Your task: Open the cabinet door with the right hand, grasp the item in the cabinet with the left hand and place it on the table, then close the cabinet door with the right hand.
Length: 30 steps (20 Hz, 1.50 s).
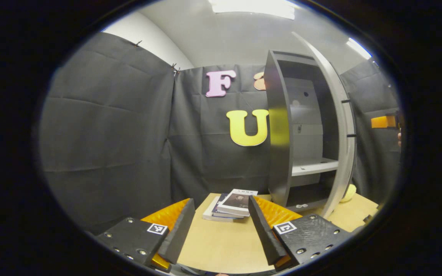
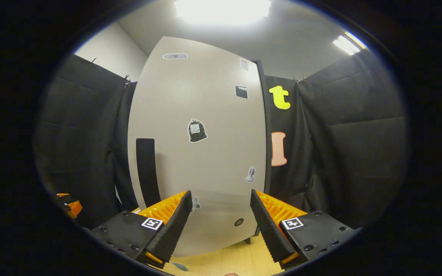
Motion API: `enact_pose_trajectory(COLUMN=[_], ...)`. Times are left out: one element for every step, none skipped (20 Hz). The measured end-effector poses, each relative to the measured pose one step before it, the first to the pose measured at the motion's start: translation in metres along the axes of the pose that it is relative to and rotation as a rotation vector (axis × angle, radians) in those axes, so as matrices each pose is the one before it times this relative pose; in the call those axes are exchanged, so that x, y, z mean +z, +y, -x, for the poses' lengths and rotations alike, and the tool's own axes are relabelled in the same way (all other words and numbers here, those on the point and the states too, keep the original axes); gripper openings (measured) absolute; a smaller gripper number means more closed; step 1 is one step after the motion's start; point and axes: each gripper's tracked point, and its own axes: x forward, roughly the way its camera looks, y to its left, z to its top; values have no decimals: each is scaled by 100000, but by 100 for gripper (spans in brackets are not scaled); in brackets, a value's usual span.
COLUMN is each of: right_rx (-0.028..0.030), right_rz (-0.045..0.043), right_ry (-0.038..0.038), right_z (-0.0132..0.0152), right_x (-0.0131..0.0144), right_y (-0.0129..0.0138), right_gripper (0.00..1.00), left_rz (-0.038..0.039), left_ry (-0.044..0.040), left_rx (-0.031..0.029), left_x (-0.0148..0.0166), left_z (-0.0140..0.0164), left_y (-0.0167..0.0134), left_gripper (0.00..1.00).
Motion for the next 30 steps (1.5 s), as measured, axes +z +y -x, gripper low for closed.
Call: enact_pose_trajectory(right_rx=[32,174,40,276,-313,-442,33,-424,-836,-513,-476,-896,-779,-645,-620,-999,-568,-107,360,-10,-254,-205,15,822,938,563,191,-297,-294,-188], right_rz=[976,447,-108,-221,-266,-350,-333,-366,-395,-494,-492,-484,-496,-416,-254,-504,-911,-1051,-1021,-787,-376,-145,-189,-739,-1326,-1019,-147,864,1262,1160], right_ry=[-939,-628,-267,-227,-258,362,678,-42,-15,241,130,-181,154,280,-145,-627,22,930,1071,-26,-636,-621,-57,456,248,-10,-259,-367,-548,-726], right_z=[105,168,25,-45,-15,5,26,-62,-142,-90,3,-60,-5,-17,42,3,-98,-115,-173,-54,-13,-47,-41,-42,-81,-95,55,-108,-199,-134], right_x=[-42,-59,-38,-30,31,-63,-154,-35,-19,-111,-92,-49,-177,-282,-306,-162,-398,-462,-446,-59,135,167,-59,-39,-7,152,230,214,160,191], right_y=[-218,-499,-1128,-1118,-1353,-1257,-1084,-1224,-1407,-1302,-1224,-1257,-1195,-1097,-1061,-1094,-832,-749,-475,-596,-554,-458,-163,-1,160,74,37,7,-1,73], right_gripper=[94,96,96,96,94,96,96,94,94,94,96,96,94,96,96,96,96,95,95,92,92,92,92,96,96,97,97,92,92,92], left_rz=[-189,-9,-246,-736,-1387,-1382,-776,-225,-152,-171,-198,-204,-192,-172,-156,-427,-595,-375,-57,171,75,-242,-482,-323,3,117,218,259,192,-110], left_ry=[72,-62,-354,-857,-591,-506,-916,-1056,-720,-375,-514,-687,-426,-531,-398,28,-153,-798,-646,-237,-21,198,190,29,-136,-338,-674,-59,236,707], left_rx=[692,213,-334,-379,182,446,78,-348,-225,-152,-351,-364,-348,-186,-416,-358,22,103,39,-217,-369,-66,194,477,94,180,266,323,135,-44], left_x=[29,243,431,677,914,530,411,693,575,484,482,575,362,353,289,290,327,449,374,240,35,44,73,130,153,31,96,58,-164,-219], left_z=[179,77,49,53,26,-350,-659,-329,-248,-135,-92,-185,-71,-280,-325,-249,-104,-93,-191,-5,105,-38,125,137,170,-31,106,-23,54,50], left_y=[-80,-328,-704,-1062,-1951,-1077,-913,-1214,-1337,-1069,-1119,-1207,-1108,-996,-951,-866,-679,-691,-498,-497,-507,-290,-134,-119,-99,23,-14,78,212,31], left_gripper=[84,84,84,84,84,84,84,84,84,84,84,84,84,84,84,84,84,84,84,84,84,84,84,84,84,84,84,84,85,85])
